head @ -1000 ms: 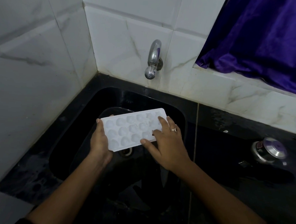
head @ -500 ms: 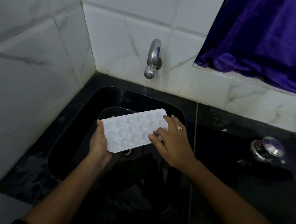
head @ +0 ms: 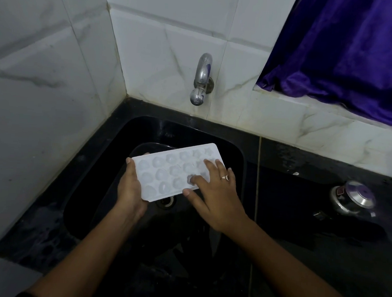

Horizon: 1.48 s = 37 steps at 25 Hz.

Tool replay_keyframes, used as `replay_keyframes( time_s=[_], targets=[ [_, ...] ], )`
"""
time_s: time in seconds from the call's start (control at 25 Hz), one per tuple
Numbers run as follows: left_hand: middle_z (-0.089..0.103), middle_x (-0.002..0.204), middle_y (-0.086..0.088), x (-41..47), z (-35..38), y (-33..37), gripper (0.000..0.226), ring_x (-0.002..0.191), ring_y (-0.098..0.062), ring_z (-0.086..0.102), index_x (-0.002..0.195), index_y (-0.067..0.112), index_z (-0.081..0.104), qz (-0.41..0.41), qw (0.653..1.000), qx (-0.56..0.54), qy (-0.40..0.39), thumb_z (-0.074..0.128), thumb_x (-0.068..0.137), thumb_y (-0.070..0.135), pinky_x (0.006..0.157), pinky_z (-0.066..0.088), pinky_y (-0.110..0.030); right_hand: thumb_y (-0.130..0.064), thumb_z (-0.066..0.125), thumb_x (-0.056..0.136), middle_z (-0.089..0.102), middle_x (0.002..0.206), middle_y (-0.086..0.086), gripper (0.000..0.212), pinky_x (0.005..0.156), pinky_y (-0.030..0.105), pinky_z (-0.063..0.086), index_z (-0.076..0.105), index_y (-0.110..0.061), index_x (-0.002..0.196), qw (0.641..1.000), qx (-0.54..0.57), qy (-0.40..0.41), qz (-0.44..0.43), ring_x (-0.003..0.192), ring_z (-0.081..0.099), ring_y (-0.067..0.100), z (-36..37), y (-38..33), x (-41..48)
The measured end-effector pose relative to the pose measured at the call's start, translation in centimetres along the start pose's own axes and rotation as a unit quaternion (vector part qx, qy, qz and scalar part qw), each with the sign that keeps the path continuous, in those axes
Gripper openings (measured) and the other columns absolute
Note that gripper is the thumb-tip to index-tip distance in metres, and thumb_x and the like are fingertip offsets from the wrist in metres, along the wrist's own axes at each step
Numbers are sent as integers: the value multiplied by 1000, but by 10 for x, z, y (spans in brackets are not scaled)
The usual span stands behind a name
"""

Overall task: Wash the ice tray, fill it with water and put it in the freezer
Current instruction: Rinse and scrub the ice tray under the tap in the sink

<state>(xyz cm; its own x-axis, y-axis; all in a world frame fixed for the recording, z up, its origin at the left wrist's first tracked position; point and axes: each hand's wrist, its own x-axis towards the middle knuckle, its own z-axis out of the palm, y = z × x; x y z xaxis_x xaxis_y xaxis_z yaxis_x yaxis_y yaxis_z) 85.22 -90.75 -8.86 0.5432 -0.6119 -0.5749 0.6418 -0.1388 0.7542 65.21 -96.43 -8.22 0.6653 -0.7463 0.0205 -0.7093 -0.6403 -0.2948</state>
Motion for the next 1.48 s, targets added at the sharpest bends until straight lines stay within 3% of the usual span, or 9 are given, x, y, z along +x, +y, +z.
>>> replay_keyframes(
  time_s=[0.08,0.2,0.36,0.6,0.84,1.0,1.16,1.32,1.48],
  targets=[
    [82,108,0,-1,0,-1,54,96,-24,79,120,30,76,9,1000,11,5,33,109,61,79,61,-42,-79,17,97,22,170,10,74,126,63,3,63,-31,129,1000,-10,11,-5,160,2,32,0,-1,1],
    [82,110,0,-1,-2,1,55,98,-25,79,121,29,76,11,1000,13,6,33,108,61,80,61,-43,-79,21,97,23,170,10,72,126,62,0,59,-33,138,999,-28,2,-40,160,1,32,-4,6,0],
    [81,112,-2,1,0,-1,54,103,-29,78,121,30,76,5,1000,14,2,35,108,62,90,61,-50,-80,19,97,25,169,10,73,126,61,1,63,-32,131,1000,-19,12,-21,160,4,32,-5,3,1],
    [81,113,-3,0,-1,-3,55,102,-29,78,121,29,75,-2,1000,12,5,34,108,62,91,61,-51,-78,20,98,27,168,8,67,126,61,1,64,-37,128,1000,-1,11,-6,160,5,31,-10,7,2],
    [82,108,-1,1,-7,-3,54,100,-28,78,118,30,77,-4,1000,16,6,34,108,61,89,61,-50,-76,22,99,26,168,9,65,126,61,-1,59,-38,136,999,-26,-10,-47,160,3,31,-11,12,-2],
    [81,111,-2,0,-2,-4,54,102,-29,78,120,30,76,2,1000,22,-1,34,108,62,92,61,-51,-76,24,99,27,168,10,69,127,59,0,64,-28,130,999,-18,-9,-38,159,4,31,-6,2,0],
    [81,111,-1,3,-6,-4,55,102,-29,78,119,32,77,-2,1000,26,4,33,108,63,92,61,-52,-73,27,101,28,168,9,58,126,60,0,62,-38,133,999,-16,-7,-43,159,5,30,-9,12,-3],
    [81,112,-1,1,-3,-6,55,102,-28,78,121,31,76,1,1000,31,-4,33,108,62,91,61,-50,-75,28,100,29,167,10,64,127,58,1,64,-30,128,999,-14,-4,-36,159,8,32,-2,5,-4],
    [81,113,-2,4,-6,-6,55,101,-29,78,119,31,76,-2,1000,27,5,32,109,62,90,61,-51,-72,28,101,29,167,9,58,126,61,1,62,-37,134,999,-14,-5,-38,159,6,32,-5,14,-4]
  ],
)
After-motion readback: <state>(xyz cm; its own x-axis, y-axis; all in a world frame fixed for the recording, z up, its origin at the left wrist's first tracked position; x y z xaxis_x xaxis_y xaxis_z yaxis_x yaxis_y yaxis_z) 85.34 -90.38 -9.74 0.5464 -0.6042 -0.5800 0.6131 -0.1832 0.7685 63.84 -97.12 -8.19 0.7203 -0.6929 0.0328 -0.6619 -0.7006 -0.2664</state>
